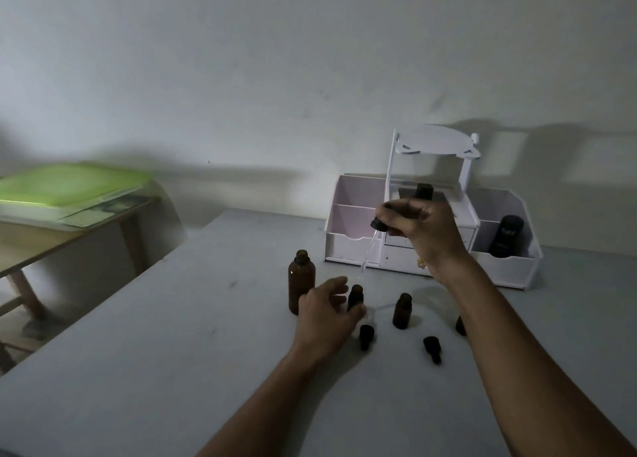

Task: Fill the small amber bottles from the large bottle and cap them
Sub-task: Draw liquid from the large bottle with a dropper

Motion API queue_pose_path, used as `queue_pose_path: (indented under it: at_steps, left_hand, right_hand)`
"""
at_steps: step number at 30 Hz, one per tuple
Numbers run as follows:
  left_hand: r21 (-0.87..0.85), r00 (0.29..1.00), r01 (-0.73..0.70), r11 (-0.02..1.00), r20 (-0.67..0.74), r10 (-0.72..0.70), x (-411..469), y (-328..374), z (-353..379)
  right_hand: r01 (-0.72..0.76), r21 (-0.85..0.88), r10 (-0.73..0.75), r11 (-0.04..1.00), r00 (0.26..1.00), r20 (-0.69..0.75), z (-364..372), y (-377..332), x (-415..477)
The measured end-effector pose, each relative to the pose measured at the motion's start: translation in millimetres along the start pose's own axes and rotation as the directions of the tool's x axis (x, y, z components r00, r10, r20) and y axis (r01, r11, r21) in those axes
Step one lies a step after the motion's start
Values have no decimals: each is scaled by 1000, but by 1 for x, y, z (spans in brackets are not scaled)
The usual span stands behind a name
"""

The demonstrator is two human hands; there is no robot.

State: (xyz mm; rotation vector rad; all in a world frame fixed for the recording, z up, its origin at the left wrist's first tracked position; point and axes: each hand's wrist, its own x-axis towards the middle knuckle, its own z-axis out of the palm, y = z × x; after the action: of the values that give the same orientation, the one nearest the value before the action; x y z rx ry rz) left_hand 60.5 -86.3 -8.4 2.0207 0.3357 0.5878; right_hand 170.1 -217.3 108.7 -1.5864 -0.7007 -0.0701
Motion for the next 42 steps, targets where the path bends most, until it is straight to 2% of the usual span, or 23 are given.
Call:
queue_pose_path:
  at_steps: [5,12,39,42]
  left_hand:
    - [-71,1000,26,997,11,-25,2,-7,-3]
    - [-57,1000,11,998,11,-11,3,-7,0]
    - [-35,1000,-7,999,-22,6,2,-5,1]
    - [-39,1000,-6,999,-20,5,1,-5,2]
  right_hand:
    - [-26,3,26,1000,1000,0,4,4,-1]
    - [-56,-29,55,998,998,-16,5,8,-2]
    - [2,-170,-5,985,1000,-15,8,14,-4]
    - [35,-186,-31,982,999,20,10,12,-6]
